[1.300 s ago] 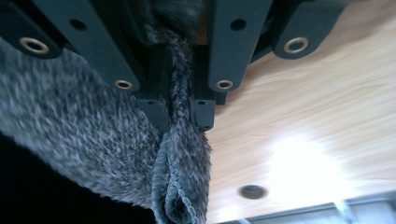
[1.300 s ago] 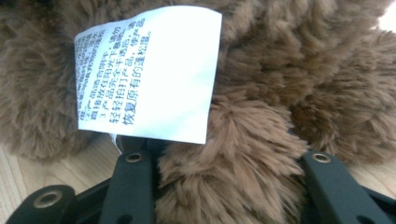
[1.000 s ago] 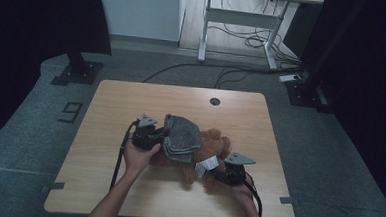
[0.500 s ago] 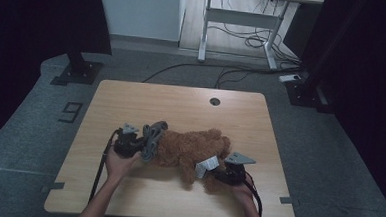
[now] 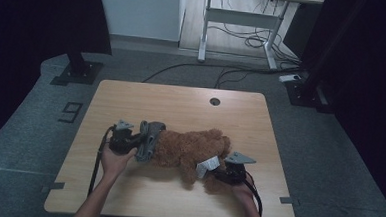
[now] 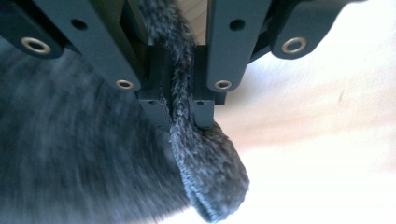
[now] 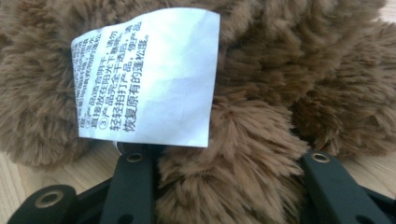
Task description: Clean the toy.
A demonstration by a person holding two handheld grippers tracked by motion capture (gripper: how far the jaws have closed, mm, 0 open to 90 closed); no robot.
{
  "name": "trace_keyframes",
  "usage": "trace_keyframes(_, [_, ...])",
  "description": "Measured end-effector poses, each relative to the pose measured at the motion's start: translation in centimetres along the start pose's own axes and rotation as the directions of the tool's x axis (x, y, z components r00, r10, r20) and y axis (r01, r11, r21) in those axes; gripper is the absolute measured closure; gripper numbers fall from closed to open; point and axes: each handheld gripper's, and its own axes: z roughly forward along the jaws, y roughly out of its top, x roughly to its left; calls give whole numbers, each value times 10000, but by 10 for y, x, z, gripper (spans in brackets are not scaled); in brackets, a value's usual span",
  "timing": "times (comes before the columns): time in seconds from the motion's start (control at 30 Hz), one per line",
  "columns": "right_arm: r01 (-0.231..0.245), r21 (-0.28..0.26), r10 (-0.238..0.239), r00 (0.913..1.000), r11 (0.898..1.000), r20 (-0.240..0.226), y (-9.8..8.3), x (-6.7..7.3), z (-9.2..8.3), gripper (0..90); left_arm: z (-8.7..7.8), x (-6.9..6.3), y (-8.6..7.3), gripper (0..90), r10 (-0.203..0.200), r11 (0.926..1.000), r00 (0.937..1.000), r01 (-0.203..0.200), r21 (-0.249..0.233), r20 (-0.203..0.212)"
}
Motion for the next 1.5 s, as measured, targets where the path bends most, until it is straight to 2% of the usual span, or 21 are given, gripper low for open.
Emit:
trace_keyframes(0.1, [-15, 3, 15, 10000, 10000, 12, 0, 0, 0, 557, -11, -18, 24, 804, 416, 9975, 9985, -394, -585, 365])
trace_keyframes(0.17, [-7, -4, 7, 10000, 10000, 25, 0, 0, 1, 557, -10, -30, 35, 803, 650, 9957, 9967, -616, -699, 477])
trace_keyframes(0.33, [81, -17, -81, 10000, 10000, 55, 0, -1, 1, 557, 13, -60, 53, 801, 1256, 9908, 9902, -1221, -578, 608])
trace_keyframes(0.43, [138, -16, -138, 9999, 9999, 78, 0, -2, 1, 556, 30, -70, 55, 797, 1207, 9924, 9884, -1177, -364, 922])
trace_keyframes(0.53, [112, -33, -112, 9999, 9999, 119, 1, -3, 2, 556, 45, -75, 51, 795, 1252, 9921, 9889, -1250, -76, 804])
trace_keyframes(0.63, [96, -78, -94, 9998, 9999, 195, 1, -4, 3, 557, 48, -73, 44, 797, 1344, 9908, 9885, -1350, 40, 695])
trace_keyframes(0.7, [101, -110, -98, 9997, 9999, 245, 2, -4, 4, 557, 48, -70, 39, 800, 1214, 9925, 9894, -1220, 16, 793])
trace_keyframes(0.77, [67, -141, -63, 9997, 9999, 254, 2, -4, 5, 557, 45, -66, 32, 801, 926, 9957, 9902, -921, -99, 1045])
trace_keyframes(0.83, [58, -111, -55, 9996, 9999, 262, 2, -3, 5, 557, 42, -65, 24, 802, 851, 9962, 9896, -825, -273, 1160])
trace_keyframes(0.97, [154, 11, -154, 9994, 9999, 303, 1, -1, 3, 549, 34, -69, 11, 805, 1154, 9923, 9873, -1095, -584, 1093])
trace_keyframes(1.07, [106, 145, -109, 9997, 9998, 202, 1, -1, 2, 504, 30, -73, 3, 806, 1427, 9875, 9851, -1352, -809, 959])
trace_keyframes(1.13, [7, 215, -5, 10000, 9998, -75, 1, -4, -2, 452, 27, -73, -2, 807, 1589, 9841, 9834, -1506, -942, 880])
trace_keyframes(1.2, [-46, 277, 58, 9990, 9996, -446, 1, -9, -9, 377, 24, -72, -7, 807, 1498, 9845, 9840, -1394, -1068, 966])
trace_keyframes(1.33, [-228, 181, 242, 9962, 9996, -838, -1, -17, -20, 321, 21, -75, -13, 807, 1653, 9801, 9820, -1532, -1263, 914])
trace_keyframes(1.5, [40, 15, -39, 9973, 10000, -739, 2, -18, -33, 290, 19, -81, -19, 808, 1839, 9748, 9802, -1723, -1417, 728])
